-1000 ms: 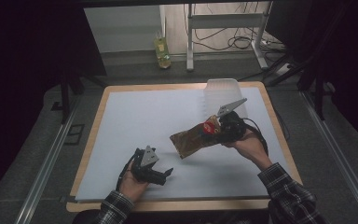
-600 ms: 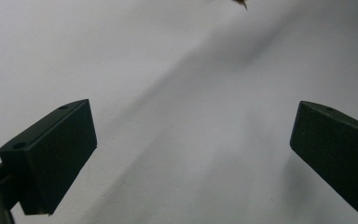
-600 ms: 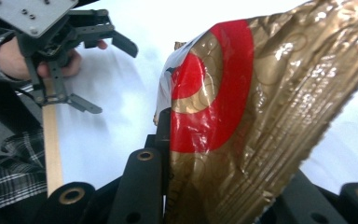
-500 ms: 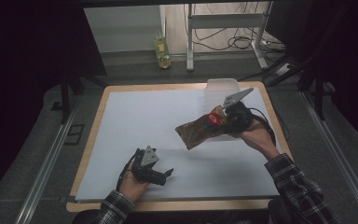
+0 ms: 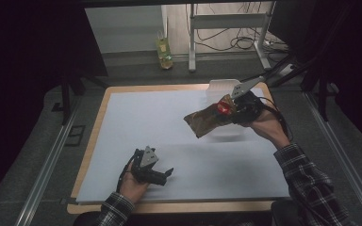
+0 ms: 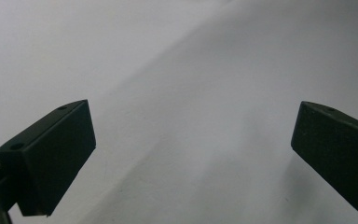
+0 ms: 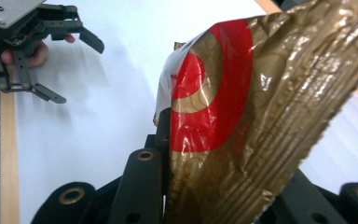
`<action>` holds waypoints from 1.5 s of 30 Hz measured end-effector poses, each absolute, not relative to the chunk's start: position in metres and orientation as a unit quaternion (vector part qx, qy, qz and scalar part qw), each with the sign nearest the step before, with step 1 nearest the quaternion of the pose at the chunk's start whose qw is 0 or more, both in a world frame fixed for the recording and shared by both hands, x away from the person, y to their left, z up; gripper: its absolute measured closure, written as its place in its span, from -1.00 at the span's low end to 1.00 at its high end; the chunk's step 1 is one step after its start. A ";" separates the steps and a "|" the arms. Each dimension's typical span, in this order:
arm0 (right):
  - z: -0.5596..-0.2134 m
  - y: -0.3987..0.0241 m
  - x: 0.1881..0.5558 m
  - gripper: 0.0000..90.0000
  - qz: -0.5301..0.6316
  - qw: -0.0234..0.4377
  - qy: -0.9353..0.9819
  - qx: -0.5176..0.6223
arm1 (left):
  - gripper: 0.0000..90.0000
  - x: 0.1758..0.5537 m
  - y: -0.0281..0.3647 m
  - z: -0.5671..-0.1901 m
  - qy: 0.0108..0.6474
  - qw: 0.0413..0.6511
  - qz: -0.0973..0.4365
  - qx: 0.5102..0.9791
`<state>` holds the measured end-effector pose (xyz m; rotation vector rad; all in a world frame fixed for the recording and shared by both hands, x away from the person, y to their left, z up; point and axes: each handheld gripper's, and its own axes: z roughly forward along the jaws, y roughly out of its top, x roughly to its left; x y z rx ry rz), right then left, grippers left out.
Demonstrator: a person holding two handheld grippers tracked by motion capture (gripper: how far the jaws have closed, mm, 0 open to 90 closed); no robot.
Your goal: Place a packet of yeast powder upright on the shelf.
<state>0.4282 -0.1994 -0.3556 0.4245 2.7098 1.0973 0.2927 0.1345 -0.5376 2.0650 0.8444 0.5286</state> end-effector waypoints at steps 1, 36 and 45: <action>-0.354 -0.201 0.429 0.60 0.371 0.097 0.912 0.143 | -1.00 0.293 0.135 -0.538 0.335 0.412 0.210 0.821; -0.320 -0.253 0.481 0.60 0.266 0.158 0.943 0.124 | -1.00 0.294 0.134 -0.540 0.335 0.416 0.199 0.822; -0.328 -0.255 0.486 0.61 0.211 0.150 0.963 0.072 | -1.00 0.294 0.134 -0.540 0.335 0.415 0.198 0.822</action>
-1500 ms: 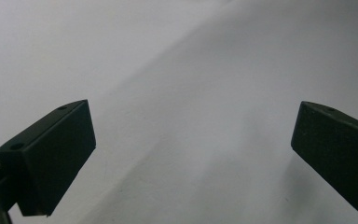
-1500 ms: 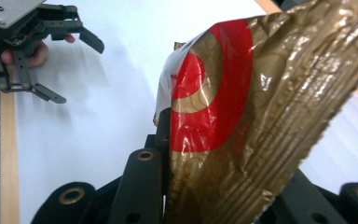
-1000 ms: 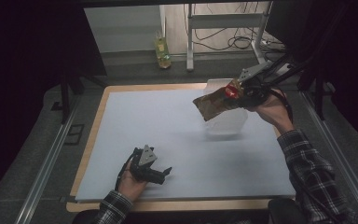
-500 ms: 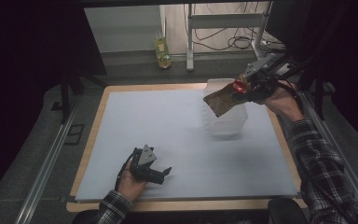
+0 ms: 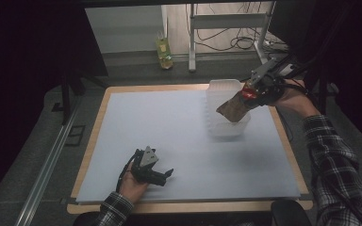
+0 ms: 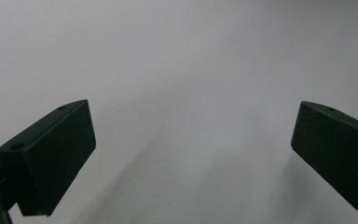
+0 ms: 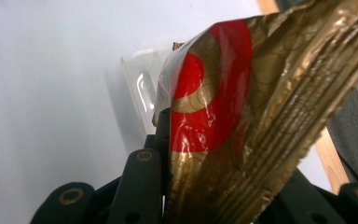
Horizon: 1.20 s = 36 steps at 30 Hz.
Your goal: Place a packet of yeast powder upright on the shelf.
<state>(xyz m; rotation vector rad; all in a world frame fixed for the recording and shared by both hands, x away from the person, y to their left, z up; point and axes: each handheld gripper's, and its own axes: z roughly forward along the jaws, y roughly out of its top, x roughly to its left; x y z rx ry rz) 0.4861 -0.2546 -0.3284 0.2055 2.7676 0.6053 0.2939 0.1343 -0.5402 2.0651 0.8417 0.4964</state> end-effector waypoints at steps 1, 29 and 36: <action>-0.330 -0.254 0.487 0.61 0.202 0.150 0.966 0.066 | -1.00 0.294 0.134 -0.540 0.335 0.416 0.197 0.822; -0.341 -0.234 0.487 0.61 0.127 0.131 0.983 -0.027 | -1.00 0.294 0.135 -0.541 0.337 0.413 0.197 0.823; -0.362 -0.223 0.495 0.60 0.094 0.120 0.988 -0.022 | -1.00 0.294 0.136 -0.541 0.340 0.412 0.199 0.821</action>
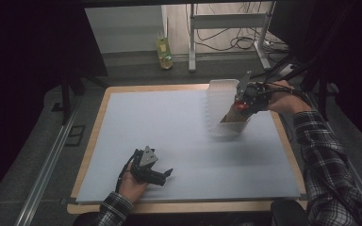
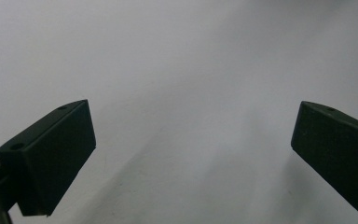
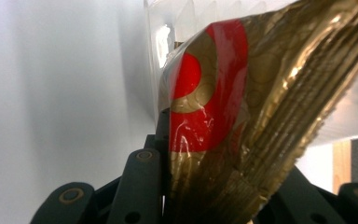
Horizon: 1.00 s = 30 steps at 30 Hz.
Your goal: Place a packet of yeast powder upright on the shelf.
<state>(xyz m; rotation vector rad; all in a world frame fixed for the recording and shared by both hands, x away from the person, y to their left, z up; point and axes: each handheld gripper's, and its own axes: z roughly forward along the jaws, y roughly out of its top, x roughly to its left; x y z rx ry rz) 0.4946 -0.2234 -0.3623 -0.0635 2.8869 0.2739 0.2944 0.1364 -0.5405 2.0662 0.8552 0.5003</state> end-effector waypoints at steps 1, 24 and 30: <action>-0.365 -0.222 0.496 0.60 0.092 0.119 0.988 -0.022 | -1.00 0.294 0.137 -0.540 0.340 0.413 0.199 0.821; -0.373 -0.222 0.493 0.07 0.155 0.132 0.979 0.030 | -1.00 0.294 0.136 -0.540 0.340 0.414 0.196 0.822; -0.373 -0.224 0.490 -0.07 0.175 0.126 0.975 0.053 | -1.00 0.294 0.135 -0.541 0.339 0.414 0.194 0.822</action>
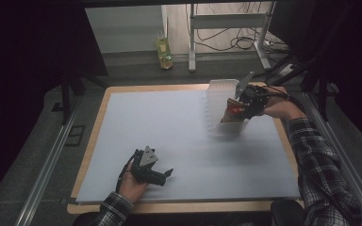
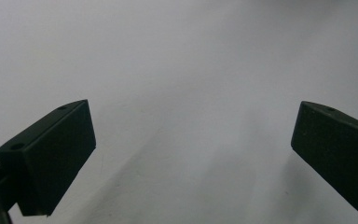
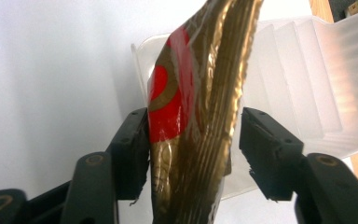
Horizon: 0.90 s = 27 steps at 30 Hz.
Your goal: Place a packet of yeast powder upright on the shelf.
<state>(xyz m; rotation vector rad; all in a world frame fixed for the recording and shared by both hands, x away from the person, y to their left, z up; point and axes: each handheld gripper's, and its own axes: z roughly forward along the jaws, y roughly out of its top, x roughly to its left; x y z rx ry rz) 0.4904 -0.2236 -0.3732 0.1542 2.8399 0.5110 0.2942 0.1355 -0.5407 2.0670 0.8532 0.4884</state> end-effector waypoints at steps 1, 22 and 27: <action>-0.373 -0.224 0.490 -0.10 0.177 0.132 0.974 0.054 | -1.00 0.294 0.135 -0.541 0.339 0.414 0.194 0.822; -0.370 -0.218 0.487 -0.56 0.273 0.111 0.949 0.114 | -1.00 0.295 0.136 -0.541 0.340 0.410 0.195 0.823; -0.367 -0.214 0.484 -0.66 0.288 0.110 0.944 0.120 | -1.00 0.295 0.136 -0.541 0.340 0.410 0.196 0.823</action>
